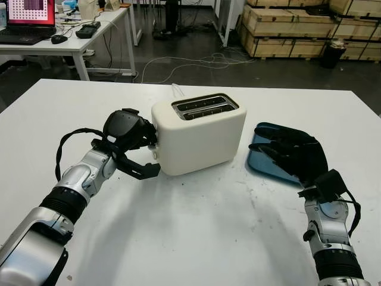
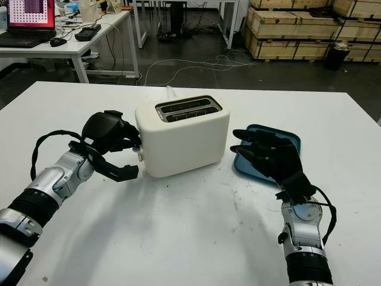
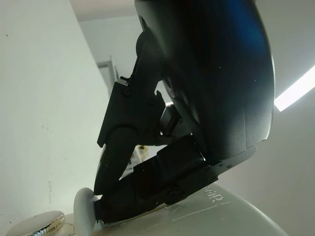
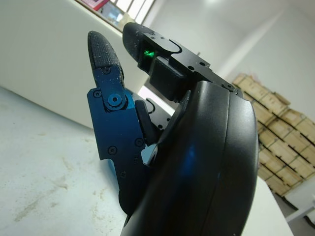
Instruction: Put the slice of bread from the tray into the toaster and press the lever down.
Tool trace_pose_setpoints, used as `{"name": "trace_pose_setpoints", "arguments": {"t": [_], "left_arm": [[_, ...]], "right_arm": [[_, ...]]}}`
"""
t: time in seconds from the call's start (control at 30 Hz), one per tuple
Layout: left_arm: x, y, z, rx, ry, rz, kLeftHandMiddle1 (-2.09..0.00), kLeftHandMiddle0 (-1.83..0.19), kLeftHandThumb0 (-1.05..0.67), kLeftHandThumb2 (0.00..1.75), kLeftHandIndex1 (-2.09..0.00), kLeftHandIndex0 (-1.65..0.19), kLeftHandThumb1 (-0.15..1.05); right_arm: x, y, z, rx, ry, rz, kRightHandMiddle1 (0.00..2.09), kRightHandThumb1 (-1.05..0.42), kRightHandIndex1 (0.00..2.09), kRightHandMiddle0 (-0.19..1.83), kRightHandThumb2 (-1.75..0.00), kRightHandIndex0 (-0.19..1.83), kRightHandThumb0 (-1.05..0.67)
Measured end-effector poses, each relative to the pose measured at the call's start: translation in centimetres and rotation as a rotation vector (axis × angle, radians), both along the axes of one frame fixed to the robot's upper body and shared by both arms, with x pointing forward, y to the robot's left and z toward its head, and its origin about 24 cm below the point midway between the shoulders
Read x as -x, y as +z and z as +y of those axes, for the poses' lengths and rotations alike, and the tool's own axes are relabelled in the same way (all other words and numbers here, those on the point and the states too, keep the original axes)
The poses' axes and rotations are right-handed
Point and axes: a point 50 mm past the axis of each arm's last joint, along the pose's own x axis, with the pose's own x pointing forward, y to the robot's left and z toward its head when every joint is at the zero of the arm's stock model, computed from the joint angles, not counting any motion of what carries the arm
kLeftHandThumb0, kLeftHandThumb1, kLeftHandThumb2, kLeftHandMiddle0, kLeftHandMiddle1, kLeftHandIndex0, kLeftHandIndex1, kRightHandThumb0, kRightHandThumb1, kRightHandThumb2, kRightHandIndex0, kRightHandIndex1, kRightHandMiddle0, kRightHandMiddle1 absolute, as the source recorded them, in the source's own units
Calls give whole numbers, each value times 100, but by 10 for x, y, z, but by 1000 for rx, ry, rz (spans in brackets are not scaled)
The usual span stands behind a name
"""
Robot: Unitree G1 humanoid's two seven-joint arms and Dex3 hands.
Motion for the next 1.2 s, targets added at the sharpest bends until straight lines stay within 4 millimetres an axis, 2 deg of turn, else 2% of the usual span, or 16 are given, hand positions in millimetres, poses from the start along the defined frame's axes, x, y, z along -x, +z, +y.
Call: {"name": "trace_pose_setpoints", "arguments": {"t": [0.1,0.27,0.6,0.77,0.97,1.07,1.2], "left_arm": [[1,0,-1,1,6,-5,-168,-60,-22,2,-3,-114,90],[8,1,-1,26,12,-17,-174,-67,-19,4,-3,-115,91],[45,-2,27,298,33,6,-175,-78,-30,8,-4,-115,91],[51,14,37,353,36,-26,-175,-77,-31,4,-6,-118,89],[53,32,39,367,10,-63,-175,-75,-33,3,-5,-115,90],[54,43,43,369,4,-77,-175,-68,-37,2,-4,-112,91],[55,60,54,325,38,-86,-165,-54,-46,1,0,-100,92]], "right_arm": [[0,0,0,0,0,3,0,-89,11,104,0,113,-56],[0,-1,0,-2,0,7,0,-89,11,104,0,114,-55],[-2,0,-1,-11,-2,12,0,-89,10,103,0,115,-55],[-6,-1,0,-7,-11,21,0,-88,9,103,0,114,-54],[-16,-1,0,21,-7,39,0,-90,8,99,0,110,-54],[-25,6,-6,55,-13,34,0,-90,8,98,0,110,-53],[-43,27,-22,110,-42,8,0,-90,8,95,0,108,-52]]}}
